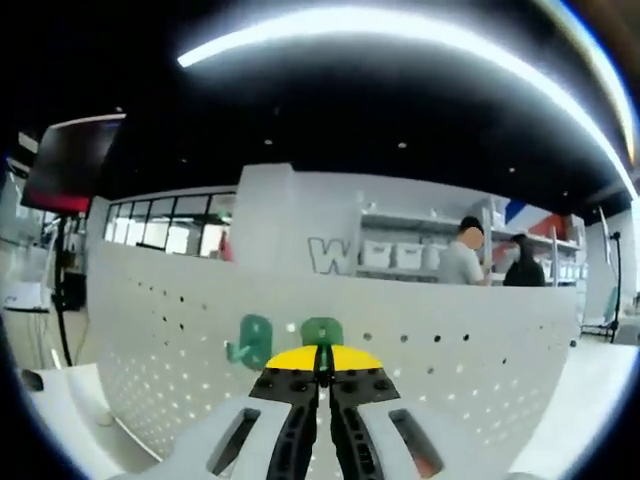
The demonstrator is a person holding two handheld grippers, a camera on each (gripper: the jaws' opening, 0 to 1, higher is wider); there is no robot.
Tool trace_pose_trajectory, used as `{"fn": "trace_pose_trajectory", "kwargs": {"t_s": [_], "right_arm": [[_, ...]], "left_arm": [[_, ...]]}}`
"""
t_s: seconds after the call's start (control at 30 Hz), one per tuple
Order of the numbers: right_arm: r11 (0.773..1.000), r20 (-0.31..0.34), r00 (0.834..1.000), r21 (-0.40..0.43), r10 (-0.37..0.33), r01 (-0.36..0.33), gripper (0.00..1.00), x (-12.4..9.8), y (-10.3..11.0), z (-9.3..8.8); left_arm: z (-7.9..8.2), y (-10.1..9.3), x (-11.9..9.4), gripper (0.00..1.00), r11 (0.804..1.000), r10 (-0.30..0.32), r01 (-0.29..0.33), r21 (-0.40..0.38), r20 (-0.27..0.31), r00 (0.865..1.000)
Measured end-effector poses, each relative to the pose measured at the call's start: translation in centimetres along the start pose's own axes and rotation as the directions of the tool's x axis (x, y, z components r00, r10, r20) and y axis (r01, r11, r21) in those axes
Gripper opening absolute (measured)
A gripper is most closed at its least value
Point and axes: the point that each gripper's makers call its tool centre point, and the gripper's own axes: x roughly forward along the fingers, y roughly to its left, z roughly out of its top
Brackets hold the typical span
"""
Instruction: Insert the hook assembly into the mounting plate slot until the hook locks in place.
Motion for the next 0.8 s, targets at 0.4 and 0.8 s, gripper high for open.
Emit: {"fn": "trace_pose_trajectory", "kwargs": {"t_s": [0.4, 0.8], "right_arm": [[0.999, 0.035, 0.999, 0.038, -0.004, 0.003, 0.00, 0.23, 0.14, 0.32], [0.998, 0.033, 0.999, 0.062, -0.004, 0.002, 0.00, 0.42, -0.31, 0.01]], "left_arm": [[-0.17, 0.11, 0.05, 0.76, 0.999, -0.002, 0.002, -0.032, 0.001, 1.000], [-0.56, 0.17, 0.10, 0.73, 0.999, -0.001, 0.001, -0.047, -0.012, 1.000]]}}
